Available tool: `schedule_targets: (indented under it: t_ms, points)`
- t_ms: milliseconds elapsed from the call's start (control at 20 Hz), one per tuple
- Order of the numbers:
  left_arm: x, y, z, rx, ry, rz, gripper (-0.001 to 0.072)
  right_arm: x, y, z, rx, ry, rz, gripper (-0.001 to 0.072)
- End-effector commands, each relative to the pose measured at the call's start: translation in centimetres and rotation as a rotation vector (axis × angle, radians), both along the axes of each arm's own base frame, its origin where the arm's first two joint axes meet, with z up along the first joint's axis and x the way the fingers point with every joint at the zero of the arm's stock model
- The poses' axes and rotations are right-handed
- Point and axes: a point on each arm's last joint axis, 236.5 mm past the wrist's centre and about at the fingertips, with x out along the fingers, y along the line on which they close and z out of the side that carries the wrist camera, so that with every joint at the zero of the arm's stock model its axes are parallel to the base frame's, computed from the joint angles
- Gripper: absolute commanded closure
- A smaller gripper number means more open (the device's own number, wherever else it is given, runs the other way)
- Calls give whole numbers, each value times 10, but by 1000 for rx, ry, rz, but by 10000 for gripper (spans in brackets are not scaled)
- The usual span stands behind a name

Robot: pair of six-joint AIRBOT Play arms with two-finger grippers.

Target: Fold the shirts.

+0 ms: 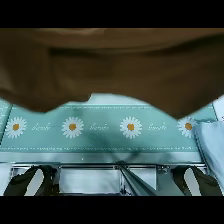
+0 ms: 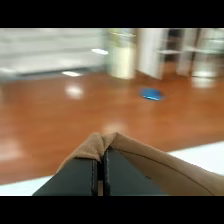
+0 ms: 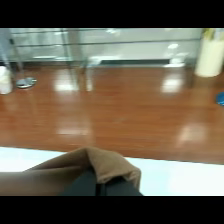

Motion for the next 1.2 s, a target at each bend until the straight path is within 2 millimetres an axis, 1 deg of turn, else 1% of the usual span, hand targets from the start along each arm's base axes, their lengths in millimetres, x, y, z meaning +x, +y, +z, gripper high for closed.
schedule_targets:
  t_ms: [0, 50, 100, 150, 200, 250, 300, 350, 400, 450, 500, 600, 650, 700, 750, 850, 950, 1000, 1050, 1150]
  points:
    - [-63, 21, 16, 62, -92, 173, 687, -47, -4, -6, -59, 4, -110, 690]
    - [-72, 22, 15, 75, -96, 179, 687, -53, -6, -9, -61, 11, -132, 690]
    - [-77, 25, 12, 70, -85, 186, 688, -57, -8, -12, -58, 22, -147, 690]
    - [-76, 31, 7, 48, -59, 203, 687, -57, -10, -13, -53, 28, -156, 690]
    - [-71, 37, 1, 36, -33, 216, 687, -54, -10, -16, -48, 37, -152, 690]
    - [-60, 41, -9, 36, 1, 222, 687, -49, -12, -22, -39, 57, -149, 690]
    - [-46, 43, -22, 34, 46, 222, 687, -40, -16, -33, -24, 93, -146, 690]
    - [-26, 46, -42, 28, 115, 217, 687, -30, -18, -47, -3, 138, -135, 690]
    - [-6, 48, -65, 19, 188, 207, 687, -20, -21, -63, 20, 184, -122, 690]
    - [16, 48, -93, 7, 276, 192, 687, -8, -24, -82, 40, 238, -109, 690]
    - [38, 47, -123, -12, 364, 167, 687, 7, -28, -106, 67, 308, -92, 690]
    - [83, 39, -189, -67, 542, 104, 687, 37, -32, -157, 137, 440, -39, 690]
    - [105, 36, -218, -97, 601, 78, 687, 55, -33, -180, 185, 481, -9, 690]
    - [129, 34, -249, -128, 653, 54, 687, 77, -34, -202, 239, 498, 17, 690]
    - [151, 34, -276, -160, 695, 45, 687, 99, -40, -223, 282, 508, 24, 690]
    - [195, 36, -334, -242, 796, 48, 687, 140, -58, -277, 366, 586, 11, 690]
    - [237, 39, -388, -335, 863, 67, 687, 178, -74, -322, 432, 644, 5, 689]
    - [254, 41, -414, -380, 890, 80, 687, 199, -81, -345, 480, 660, 0, 690]
    - [271, 40, -440, -430, 922, 88, 687, 217, -82, -370, 538, 688, 0, 690]
    - [299, 32, -480, -518, 978, 82, 687, 245, -73, -413, 595, 744, 19, 690]
